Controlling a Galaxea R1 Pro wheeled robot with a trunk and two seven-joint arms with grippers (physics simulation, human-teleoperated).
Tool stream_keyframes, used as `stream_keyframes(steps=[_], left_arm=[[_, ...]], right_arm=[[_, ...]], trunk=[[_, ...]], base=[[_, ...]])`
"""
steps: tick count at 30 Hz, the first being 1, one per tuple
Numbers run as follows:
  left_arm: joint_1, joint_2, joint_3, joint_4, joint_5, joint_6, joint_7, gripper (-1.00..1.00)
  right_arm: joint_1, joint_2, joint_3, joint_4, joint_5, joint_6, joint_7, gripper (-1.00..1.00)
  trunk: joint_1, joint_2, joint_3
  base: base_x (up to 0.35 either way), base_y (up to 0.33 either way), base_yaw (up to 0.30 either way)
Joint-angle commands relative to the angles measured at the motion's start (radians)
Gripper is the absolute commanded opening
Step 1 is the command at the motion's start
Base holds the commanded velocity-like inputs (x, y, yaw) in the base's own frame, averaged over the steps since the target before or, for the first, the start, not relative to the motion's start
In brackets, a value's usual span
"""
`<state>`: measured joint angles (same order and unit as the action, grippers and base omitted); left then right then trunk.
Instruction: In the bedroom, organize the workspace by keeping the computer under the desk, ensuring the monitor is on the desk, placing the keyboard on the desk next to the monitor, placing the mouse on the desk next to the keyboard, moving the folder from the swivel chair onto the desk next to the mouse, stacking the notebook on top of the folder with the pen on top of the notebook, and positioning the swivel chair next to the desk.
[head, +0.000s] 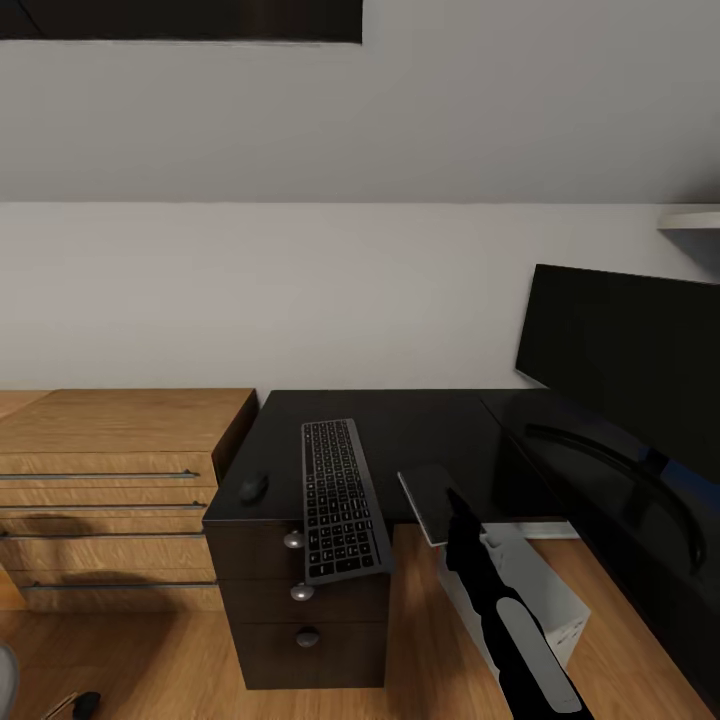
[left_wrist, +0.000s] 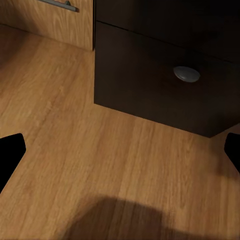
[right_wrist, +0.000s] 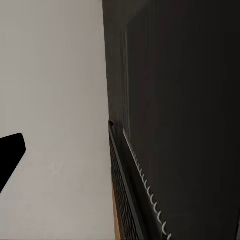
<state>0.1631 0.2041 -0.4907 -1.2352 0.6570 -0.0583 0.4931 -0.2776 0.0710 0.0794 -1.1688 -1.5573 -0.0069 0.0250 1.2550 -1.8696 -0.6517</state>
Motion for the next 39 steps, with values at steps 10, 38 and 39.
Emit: stream_keyframes(steps=[10, 38, 39], left_arm=[[-0.001, 0.001, -0.003, -0.001, 0.01, -0.006, 0.005, 1.0], [-0.001, 0.0, -0.004, -0.001, 0.01, -0.006, 0.005, 1.0], [-0.001, 0.0, -0.004, -0.001, 0.011, -0.006, 0.005, 1.0]], right_arm=[[0.0, 0.0, 0.0, 0.0, -0.01, -0.001, 0.003, 1.0], [0.0, 0.0, 0.0, 0.001, -0.008, -0.002, 0.003, 1.0], [0.0, 0.0, 0.0, 0.001, -0.008, -0.002, 0.003, 1.0]], trunk=[[0.0, 0.0, -0.001], [0.0, 0.0, -0.001], [0.0, 0.0, -0.001]], base=[[-0.001, 0.0, 0.0], [-0.293, 0.0, 0.0], [-0.333, 0.0, 0.0]])
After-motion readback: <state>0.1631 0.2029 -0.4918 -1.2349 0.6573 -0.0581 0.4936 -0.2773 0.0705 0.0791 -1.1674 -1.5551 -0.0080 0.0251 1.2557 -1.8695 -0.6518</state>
